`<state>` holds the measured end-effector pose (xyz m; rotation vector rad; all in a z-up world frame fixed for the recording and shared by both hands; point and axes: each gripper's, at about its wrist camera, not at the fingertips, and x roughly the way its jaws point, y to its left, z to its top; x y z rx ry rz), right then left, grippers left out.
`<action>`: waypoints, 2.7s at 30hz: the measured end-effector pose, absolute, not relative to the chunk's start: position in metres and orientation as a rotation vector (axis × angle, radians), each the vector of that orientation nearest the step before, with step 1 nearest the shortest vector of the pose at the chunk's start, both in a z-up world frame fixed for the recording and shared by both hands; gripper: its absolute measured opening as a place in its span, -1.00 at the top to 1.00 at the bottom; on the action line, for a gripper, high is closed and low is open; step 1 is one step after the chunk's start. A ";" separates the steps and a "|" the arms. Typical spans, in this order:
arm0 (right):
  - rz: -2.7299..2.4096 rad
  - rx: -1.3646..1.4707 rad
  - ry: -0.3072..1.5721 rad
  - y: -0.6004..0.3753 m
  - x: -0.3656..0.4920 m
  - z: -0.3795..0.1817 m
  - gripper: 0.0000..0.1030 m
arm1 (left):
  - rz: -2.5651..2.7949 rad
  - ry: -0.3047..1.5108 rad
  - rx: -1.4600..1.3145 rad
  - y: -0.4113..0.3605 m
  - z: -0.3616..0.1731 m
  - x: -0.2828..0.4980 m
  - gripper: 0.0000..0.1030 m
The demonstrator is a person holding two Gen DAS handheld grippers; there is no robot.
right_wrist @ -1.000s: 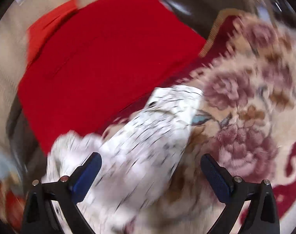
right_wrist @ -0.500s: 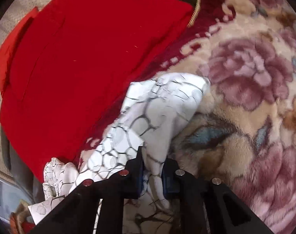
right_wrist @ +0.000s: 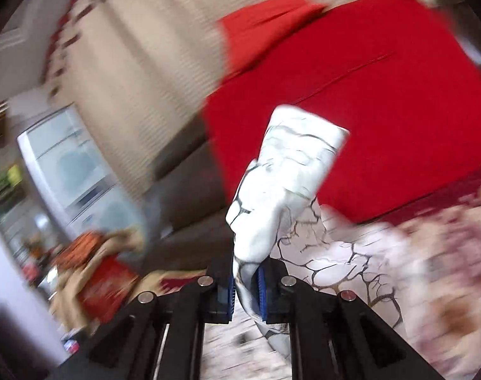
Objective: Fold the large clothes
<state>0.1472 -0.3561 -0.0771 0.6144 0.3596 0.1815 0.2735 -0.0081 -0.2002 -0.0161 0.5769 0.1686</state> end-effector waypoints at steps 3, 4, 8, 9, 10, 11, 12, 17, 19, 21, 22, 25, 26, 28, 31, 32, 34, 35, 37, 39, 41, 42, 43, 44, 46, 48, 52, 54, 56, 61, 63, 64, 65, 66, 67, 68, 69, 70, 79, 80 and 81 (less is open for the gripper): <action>0.361 0.595 0.492 -0.295 0.167 -0.088 0.54 | 0.229 0.577 -0.063 0.023 -0.202 0.276 -1.00; 0.402 0.578 0.536 -0.279 0.172 -0.093 0.41 | 0.245 0.581 -0.081 0.033 -0.202 0.275 -1.00; 0.551 0.578 0.585 -0.239 0.166 -0.107 -0.72 | 0.251 0.613 -0.176 0.060 -0.206 0.277 -1.00; 0.548 0.571 0.569 -0.238 0.160 -0.106 -0.72 | 0.245 0.618 -0.191 0.063 -0.206 0.278 -1.00; 0.529 0.564 0.564 -0.238 0.156 -0.107 -0.72 | 0.239 0.624 -0.201 0.064 -0.207 0.279 -1.00; 0.473 0.554 0.559 -0.246 0.153 -0.106 -0.72 | 0.235 0.634 -0.206 0.065 -0.208 0.280 -1.00; 0.430 0.544 0.567 -0.250 0.152 -0.106 -0.71 | 0.234 0.644 -0.209 0.066 -0.209 0.282 -1.00; 0.226 0.473 0.703 -0.279 0.151 -0.135 -0.49 | 0.275 0.665 -0.242 0.081 -0.210 0.283 -1.00; 0.154 0.440 0.801 -0.283 0.162 -0.157 -0.42 | 0.310 0.681 -0.258 0.094 -0.213 0.284 -1.00; 0.094 0.404 0.932 -0.284 0.175 -0.187 -0.24 | 0.361 0.700 -0.299 0.114 -0.217 0.283 -1.00; 0.080 0.400 0.988 -0.287 0.179 -0.198 -0.17 | 0.388 0.709 -0.321 0.125 -0.219 0.282 -1.00; 0.059 0.390 1.088 -0.286 0.184 -0.220 -0.12 | 0.476 0.735 -0.403 0.167 -0.228 0.280 -1.00; 0.072 0.391 1.064 -0.286 0.182 -0.214 -0.12 | 0.500 0.739 -0.427 0.178 -0.230 0.279 -1.00; 0.140 0.434 0.974 -0.289 0.177 -0.197 -0.14 | 0.544 0.745 -0.481 0.202 -0.236 0.275 -1.00; 0.157 0.448 0.829 -0.295 0.166 -0.180 -0.24 | 0.583 0.753 -0.565 0.236 -0.246 0.271 -1.00; 0.158 0.463 0.796 -0.299 0.164 -0.176 -0.28 | 0.587 0.753 -0.600 0.247 -0.250 0.270 -1.00; 0.163 0.475 0.781 -0.301 0.161 -0.175 -0.28 | 0.577 0.760 -0.660 0.262 -0.257 0.269 -1.00; 0.161 0.471 0.779 -0.299 0.163 -0.177 -0.28 | 0.566 0.763 -0.700 0.269 -0.262 0.269 -1.00; 0.162 0.456 0.771 -0.298 0.164 -0.180 -0.28 | 0.539 0.755 -0.755 0.277 -0.269 0.270 -1.00; 0.170 0.441 0.761 -0.293 0.167 -0.176 -0.28 | 0.489 0.759 -0.810 0.280 -0.276 0.276 -0.88; 0.178 0.429 0.748 -0.289 0.167 -0.170 -0.28 | 0.426 0.770 -0.859 0.279 -0.284 0.283 -0.86; 0.181 0.428 0.745 -0.288 0.165 -0.168 -0.28 | 0.394 0.767 -0.884 0.279 -0.287 0.285 -0.85; 0.182 0.428 0.746 -0.285 0.165 -0.167 -0.28 | 0.360 0.769 -0.913 0.278 -0.291 0.287 -0.85; 0.182 0.430 0.747 -0.286 0.164 -0.164 -0.28 | 0.329 0.770 -0.938 0.275 -0.293 0.290 -0.84; 0.181 0.436 0.747 -0.286 0.165 -0.164 -0.28 | 0.314 0.772 -0.936 0.269 -0.292 0.293 -0.84; 0.177 0.442 0.746 -0.289 0.165 -0.164 -0.28 | 0.290 0.786 -0.934 0.264 -0.293 0.300 -0.84; 0.168 0.453 0.729 -0.294 0.163 -0.162 -0.28 | 0.277 0.774 -0.944 0.262 -0.294 0.306 -0.84; 0.163 0.461 0.720 -0.297 0.161 -0.160 -0.28 | 0.247 0.730 -0.985 0.264 -0.292 0.303 -0.83; 0.161 0.460 0.716 -0.299 0.160 -0.160 -0.28 | 0.218 0.677 -1.018 0.266 -0.290 0.301 -0.62; 0.153 0.437 0.693 -0.302 0.156 -0.157 -0.28 | 0.200 0.715 -0.970 0.266 -0.296 0.317 0.70; 0.147 0.425 0.685 -0.303 0.154 -0.156 -0.28 | 0.196 0.691 -0.967 0.266 -0.292 0.316 0.79; 0.145 0.421 0.683 -0.303 0.154 -0.155 -0.28 | 0.193 0.676 -0.951 0.264 -0.286 0.315 0.79; 0.143 0.417 0.681 -0.304 0.153 -0.155 -0.28 | 0.187 0.666 -0.932 0.261 -0.280 0.312 0.81; 0.136 0.413 0.680 -0.305 0.153 -0.155 -0.28 | 0.179 0.655 -0.910 0.257 -0.273 0.312 0.82; 0.130 0.411 0.679 -0.306 0.153 -0.155 -0.28 | 0.169 0.643 -0.880 0.252 -0.265 0.310 0.82; 0.118 0.410 0.676 -0.307 0.152 -0.155 -0.28 | 0.149 0.616 -0.832 0.242 -0.251 0.306 0.83; 0.106 0.412 0.676 -0.309 0.153 -0.156 -0.28 | 0.129 0.598 -0.790 0.233 -0.240 0.304 0.84; 0.094 0.414 0.679 -0.311 0.153 -0.157 -0.28 | 0.103 0.579 -0.727 0.218 -0.225 0.301 0.84; -0.066 0.590 0.805 -0.367 0.163 -0.188 -0.28 | -0.256 0.484 -0.297 0.036 -0.123 0.280 0.86; -0.072 0.612 0.800 -0.374 0.161 -0.188 -0.28 | -0.323 0.491 -0.253 0.007 -0.117 0.277 0.86; -0.077 0.624 0.795 -0.379 0.159 -0.188 -0.28 | -0.380 0.500 -0.211 -0.021 -0.113 0.274 0.86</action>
